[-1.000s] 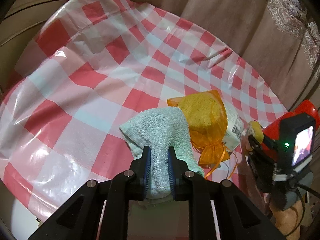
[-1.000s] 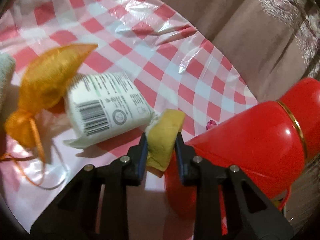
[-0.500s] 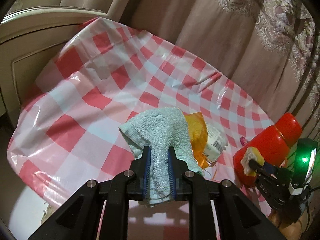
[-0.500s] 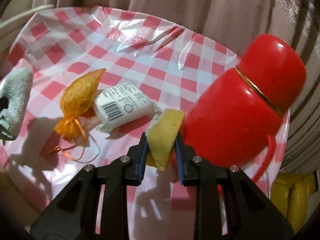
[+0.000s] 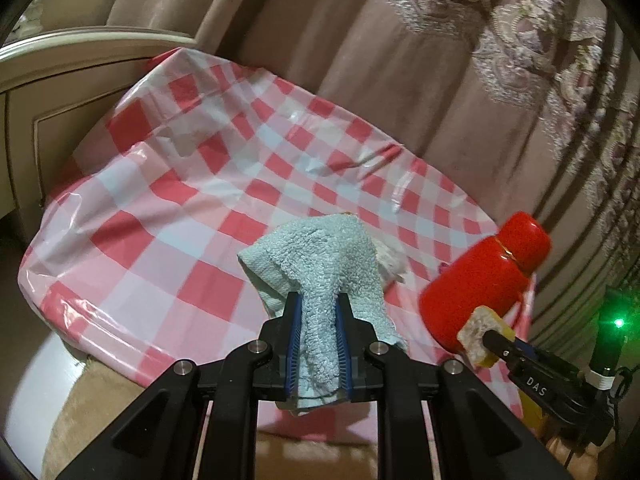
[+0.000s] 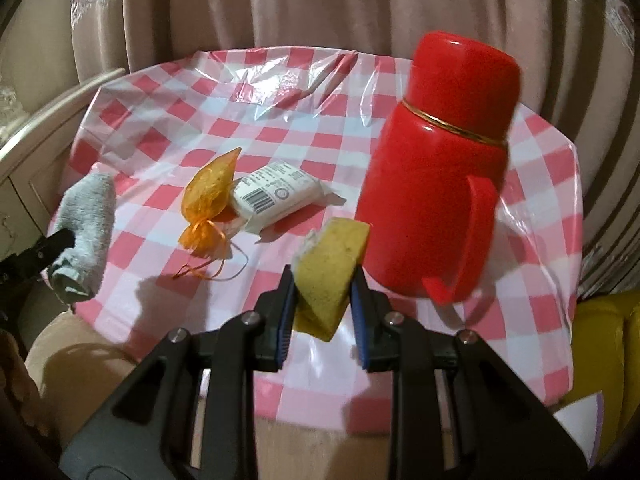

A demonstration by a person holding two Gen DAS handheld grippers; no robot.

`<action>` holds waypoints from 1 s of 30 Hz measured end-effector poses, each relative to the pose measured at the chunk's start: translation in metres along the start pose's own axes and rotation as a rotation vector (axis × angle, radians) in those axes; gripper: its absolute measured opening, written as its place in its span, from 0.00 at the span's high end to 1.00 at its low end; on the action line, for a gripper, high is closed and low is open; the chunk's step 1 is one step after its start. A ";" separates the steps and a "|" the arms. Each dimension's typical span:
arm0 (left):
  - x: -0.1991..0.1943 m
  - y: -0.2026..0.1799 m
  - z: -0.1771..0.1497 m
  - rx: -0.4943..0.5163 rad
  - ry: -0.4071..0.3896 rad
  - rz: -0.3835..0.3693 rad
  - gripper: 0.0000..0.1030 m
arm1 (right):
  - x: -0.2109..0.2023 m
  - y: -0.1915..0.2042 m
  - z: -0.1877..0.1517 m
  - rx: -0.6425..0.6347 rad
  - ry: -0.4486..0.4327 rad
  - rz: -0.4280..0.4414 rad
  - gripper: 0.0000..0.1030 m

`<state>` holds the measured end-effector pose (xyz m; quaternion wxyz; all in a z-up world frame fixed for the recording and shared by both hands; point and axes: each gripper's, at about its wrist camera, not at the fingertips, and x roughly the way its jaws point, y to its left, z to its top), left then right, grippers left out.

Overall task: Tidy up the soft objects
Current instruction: 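Carry the towel and yellow sponge over the white box and open both tools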

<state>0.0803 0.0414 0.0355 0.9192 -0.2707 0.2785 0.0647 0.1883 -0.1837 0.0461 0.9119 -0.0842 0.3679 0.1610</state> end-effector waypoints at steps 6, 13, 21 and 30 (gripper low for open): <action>-0.010 -0.025 -0.012 0.036 0.019 -0.055 0.83 | -0.023 -0.018 -0.016 0.044 -0.005 0.014 0.72; -0.016 -0.057 -0.026 0.076 0.059 -0.123 0.83 | -0.053 -0.047 -0.035 0.106 -0.021 0.019 0.72; -0.015 -0.099 -0.045 0.142 0.113 -0.196 0.83 | -0.085 -0.086 -0.059 0.165 -0.032 -0.008 0.72; -0.009 -0.162 -0.080 0.239 0.218 -0.319 0.83 | -0.112 -0.140 -0.096 0.229 -0.004 -0.123 0.72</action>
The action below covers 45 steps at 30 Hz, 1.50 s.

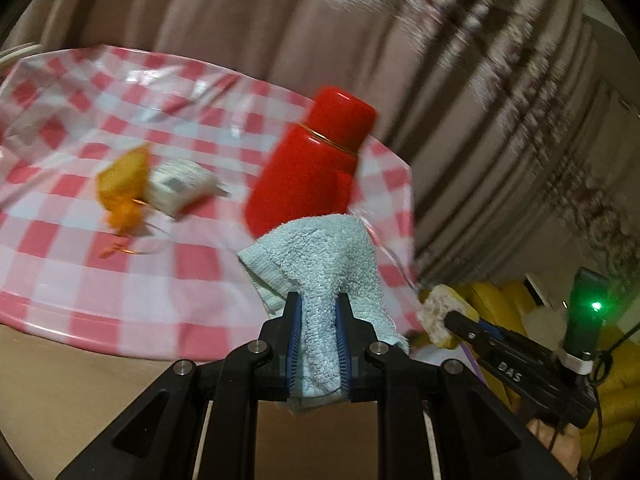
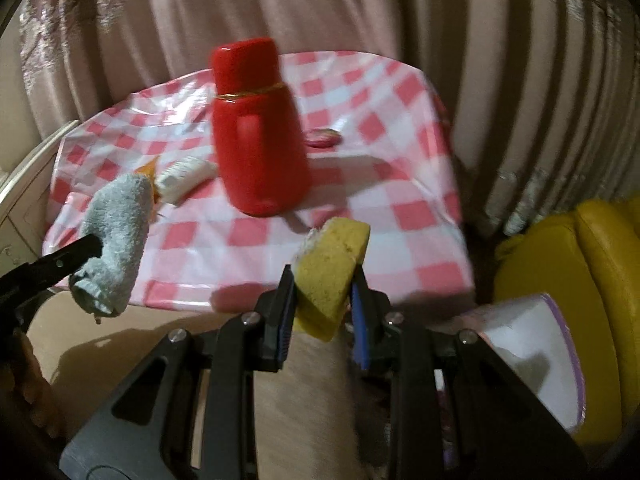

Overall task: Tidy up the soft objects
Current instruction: 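Carry the towel and yellow sponge over the white box and open both tools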

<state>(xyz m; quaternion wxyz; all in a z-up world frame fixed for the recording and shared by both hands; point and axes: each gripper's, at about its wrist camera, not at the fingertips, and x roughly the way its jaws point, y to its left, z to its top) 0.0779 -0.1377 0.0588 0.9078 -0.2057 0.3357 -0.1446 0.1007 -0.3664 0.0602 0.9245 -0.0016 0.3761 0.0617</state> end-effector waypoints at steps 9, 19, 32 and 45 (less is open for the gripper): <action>0.031 -0.065 -0.029 0.106 0.128 -0.138 0.83 | -0.018 -0.064 -0.025 0.085 0.024 -0.123 0.72; 0.051 -0.106 -0.049 0.165 0.214 -0.217 0.83 | -0.031 -0.109 -0.038 0.128 0.034 -0.254 0.72; 0.076 -0.132 -0.068 0.157 0.367 -0.342 0.38 | -0.042 -0.143 -0.045 0.175 0.056 -0.400 0.38; 0.066 -0.112 -0.059 0.132 0.334 -0.303 0.38 | -0.037 -0.123 -0.042 0.148 0.053 -0.314 0.27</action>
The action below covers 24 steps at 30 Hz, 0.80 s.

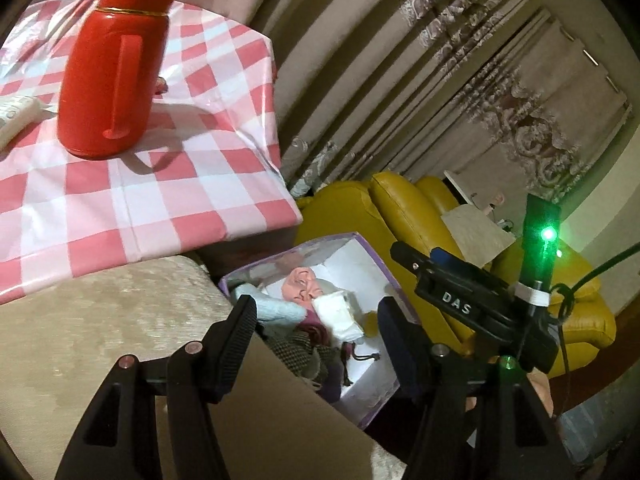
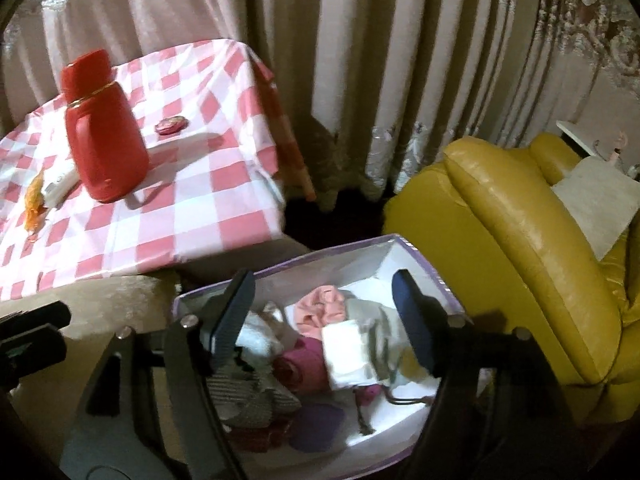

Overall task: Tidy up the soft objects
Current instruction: 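Carry the towel and yellow sponge over the white box and open both tools, then move both open tools back over the table toward the orange mesh bag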

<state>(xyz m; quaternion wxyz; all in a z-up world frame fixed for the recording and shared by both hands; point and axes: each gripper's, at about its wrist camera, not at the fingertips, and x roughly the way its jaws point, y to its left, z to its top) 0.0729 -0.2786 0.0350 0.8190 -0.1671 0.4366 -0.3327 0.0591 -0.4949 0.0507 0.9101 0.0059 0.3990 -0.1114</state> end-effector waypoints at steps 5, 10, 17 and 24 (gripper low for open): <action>-0.020 0.013 0.001 -0.003 -0.047 0.064 0.38 | 0.000 0.025 -0.001 -0.045 0.015 0.081 0.26; -0.047 0.035 0.002 -0.010 -0.098 0.143 0.38 | -0.001 0.062 -0.004 -0.100 0.040 0.174 0.25; -0.087 0.077 -0.003 -0.085 -0.151 0.216 0.38 | 0.001 0.118 -0.007 -0.154 0.087 0.303 0.24; -0.129 0.127 -0.006 -0.204 -0.232 0.272 0.38 | 0.001 0.179 -0.010 -0.232 0.074 0.358 0.24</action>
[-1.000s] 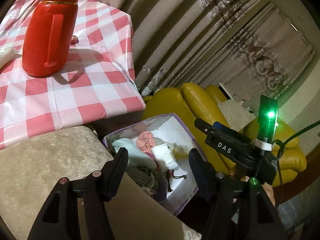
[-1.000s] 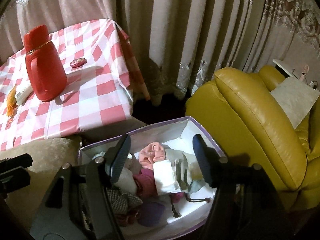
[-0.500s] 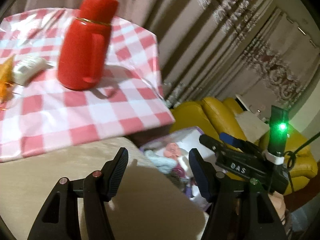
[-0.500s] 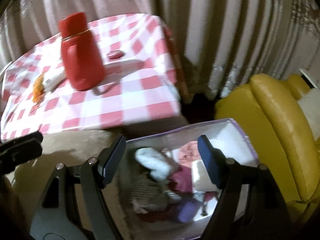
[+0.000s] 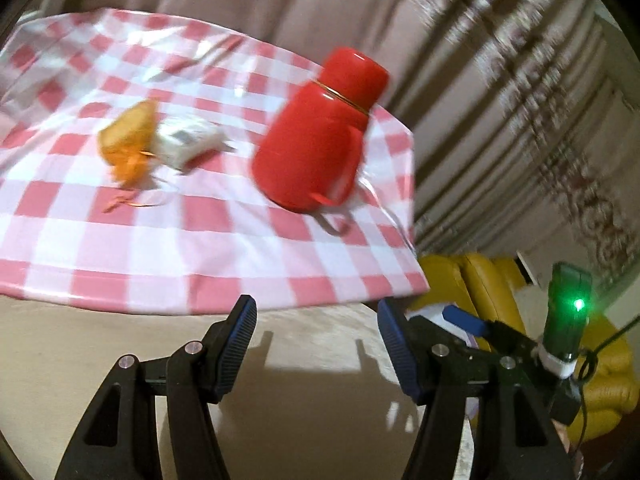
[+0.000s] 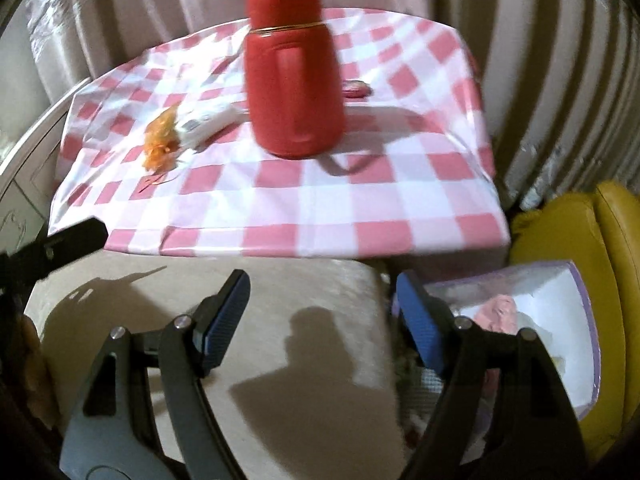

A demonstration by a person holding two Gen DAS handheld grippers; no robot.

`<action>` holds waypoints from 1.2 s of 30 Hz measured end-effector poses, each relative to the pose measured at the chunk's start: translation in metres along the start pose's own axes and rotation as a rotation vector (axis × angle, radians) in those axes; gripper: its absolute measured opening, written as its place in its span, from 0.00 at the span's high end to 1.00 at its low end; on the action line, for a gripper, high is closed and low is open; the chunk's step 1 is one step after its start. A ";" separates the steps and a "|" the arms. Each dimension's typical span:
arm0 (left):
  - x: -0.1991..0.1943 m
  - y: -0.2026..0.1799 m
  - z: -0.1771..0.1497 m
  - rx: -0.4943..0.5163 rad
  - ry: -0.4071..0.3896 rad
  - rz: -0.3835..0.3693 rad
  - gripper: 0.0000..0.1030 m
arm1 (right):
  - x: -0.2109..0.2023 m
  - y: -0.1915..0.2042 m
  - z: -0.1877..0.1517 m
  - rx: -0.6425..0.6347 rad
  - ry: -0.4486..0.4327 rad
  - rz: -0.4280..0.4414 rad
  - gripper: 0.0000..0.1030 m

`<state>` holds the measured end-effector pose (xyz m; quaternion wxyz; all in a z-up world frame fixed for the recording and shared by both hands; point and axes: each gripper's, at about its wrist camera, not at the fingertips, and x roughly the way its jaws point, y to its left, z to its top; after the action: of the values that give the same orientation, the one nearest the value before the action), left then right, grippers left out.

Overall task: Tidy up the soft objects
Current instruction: 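Move both open tools back over the table toward the orange mesh bag, then grasp the orange mesh bag holding the round sponge with the left tool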

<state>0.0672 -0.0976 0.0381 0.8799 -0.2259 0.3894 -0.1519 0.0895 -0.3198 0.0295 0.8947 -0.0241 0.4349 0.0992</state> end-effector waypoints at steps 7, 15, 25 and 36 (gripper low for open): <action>-0.018 0.051 0.015 -0.107 -0.040 0.095 0.38 | 0.010 0.045 0.023 -0.091 -0.037 0.068 0.23; -0.013 0.086 0.027 -0.188 -0.021 0.189 0.38 | 0.016 0.073 0.036 -0.150 -0.044 0.180 0.21; -0.003 0.106 0.070 -0.187 -0.047 0.235 0.30 | 0.034 0.095 0.062 -0.176 -0.024 0.248 0.18; 0.049 0.173 0.145 -0.276 -0.008 0.244 0.19 | 0.083 0.121 0.099 -0.149 0.034 0.222 0.18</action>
<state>0.2239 0.0687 0.0052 0.8540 -0.2960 0.4277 0.0116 0.1917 -0.1759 0.0314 0.8665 -0.0437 0.4413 0.2294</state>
